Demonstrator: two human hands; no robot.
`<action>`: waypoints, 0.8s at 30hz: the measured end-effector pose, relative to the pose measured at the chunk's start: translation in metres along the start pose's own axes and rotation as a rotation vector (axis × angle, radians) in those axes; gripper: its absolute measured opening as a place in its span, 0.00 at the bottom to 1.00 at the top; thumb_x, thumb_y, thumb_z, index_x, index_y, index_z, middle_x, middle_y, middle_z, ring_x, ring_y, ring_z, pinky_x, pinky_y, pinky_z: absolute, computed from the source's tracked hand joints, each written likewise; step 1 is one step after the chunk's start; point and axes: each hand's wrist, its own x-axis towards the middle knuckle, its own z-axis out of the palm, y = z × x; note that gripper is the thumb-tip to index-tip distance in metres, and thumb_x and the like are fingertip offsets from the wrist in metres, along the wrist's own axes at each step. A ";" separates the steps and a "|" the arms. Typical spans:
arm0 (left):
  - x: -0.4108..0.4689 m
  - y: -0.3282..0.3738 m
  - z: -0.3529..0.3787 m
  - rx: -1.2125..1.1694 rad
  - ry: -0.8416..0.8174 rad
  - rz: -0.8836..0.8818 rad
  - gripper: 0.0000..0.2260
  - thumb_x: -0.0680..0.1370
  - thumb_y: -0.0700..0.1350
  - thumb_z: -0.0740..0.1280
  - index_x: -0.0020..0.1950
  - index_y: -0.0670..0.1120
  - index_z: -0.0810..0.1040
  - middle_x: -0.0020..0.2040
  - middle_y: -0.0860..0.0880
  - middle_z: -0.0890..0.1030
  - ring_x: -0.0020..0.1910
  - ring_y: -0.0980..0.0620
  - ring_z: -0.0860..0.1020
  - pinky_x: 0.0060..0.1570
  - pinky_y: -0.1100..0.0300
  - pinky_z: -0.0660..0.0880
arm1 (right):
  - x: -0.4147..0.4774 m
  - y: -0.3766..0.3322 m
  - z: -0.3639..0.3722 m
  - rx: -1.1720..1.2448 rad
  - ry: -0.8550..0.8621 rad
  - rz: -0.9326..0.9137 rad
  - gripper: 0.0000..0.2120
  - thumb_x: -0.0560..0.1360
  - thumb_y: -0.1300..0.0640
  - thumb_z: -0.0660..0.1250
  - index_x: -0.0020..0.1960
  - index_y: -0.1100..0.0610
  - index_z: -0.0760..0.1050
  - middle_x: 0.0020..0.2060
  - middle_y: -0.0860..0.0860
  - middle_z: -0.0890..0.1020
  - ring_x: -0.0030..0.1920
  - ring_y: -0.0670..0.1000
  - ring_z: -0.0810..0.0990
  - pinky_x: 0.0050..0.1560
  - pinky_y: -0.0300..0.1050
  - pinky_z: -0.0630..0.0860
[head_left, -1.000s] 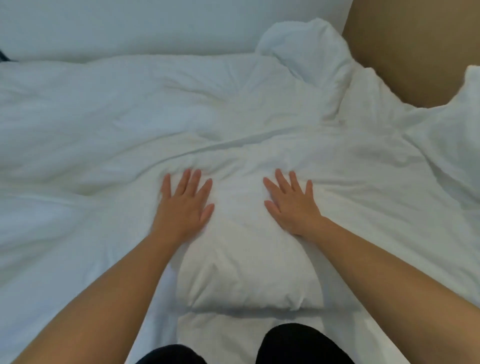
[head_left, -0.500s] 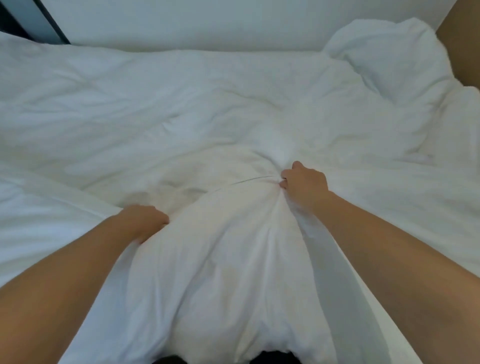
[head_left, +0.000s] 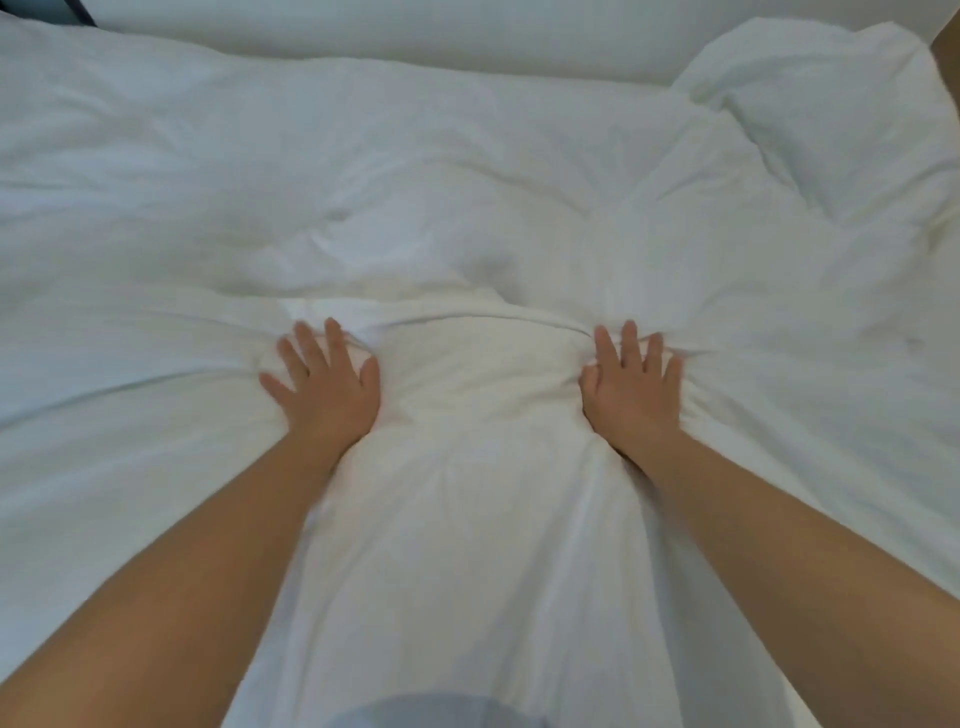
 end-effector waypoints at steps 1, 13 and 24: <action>-0.004 -0.005 -0.010 0.024 -0.023 0.045 0.30 0.82 0.58 0.46 0.79 0.51 0.38 0.79 0.45 0.38 0.78 0.42 0.40 0.73 0.36 0.41 | 0.001 0.001 -0.007 -0.018 -0.029 -0.005 0.28 0.82 0.46 0.45 0.80 0.50 0.45 0.79 0.55 0.46 0.78 0.62 0.45 0.75 0.64 0.43; 0.002 -0.119 -0.110 0.317 -0.076 0.131 0.25 0.83 0.51 0.46 0.80 0.51 0.47 0.80 0.49 0.44 0.79 0.48 0.43 0.74 0.37 0.45 | -0.015 -0.157 -0.067 0.158 -0.148 -0.400 0.30 0.82 0.42 0.49 0.79 0.52 0.47 0.79 0.51 0.51 0.79 0.55 0.46 0.74 0.67 0.43; 0.144 -0.365 -0.189 0.264 -0.171 0.177 0.22 0.83 0.41 0.49 0.76 0.54 0.60 0.78 0.50 0.60 0.77 0.51 0.55 0.74 0.40 0.41 | -0.023 -0.436 -0.049 0.287 -0.113 -0.479 0.24 0.80 0.40 0.52 0.73 0.48 0.61 0.66 0.53 0.70 0.68 0.57 0.67 0.71 0.63 0.53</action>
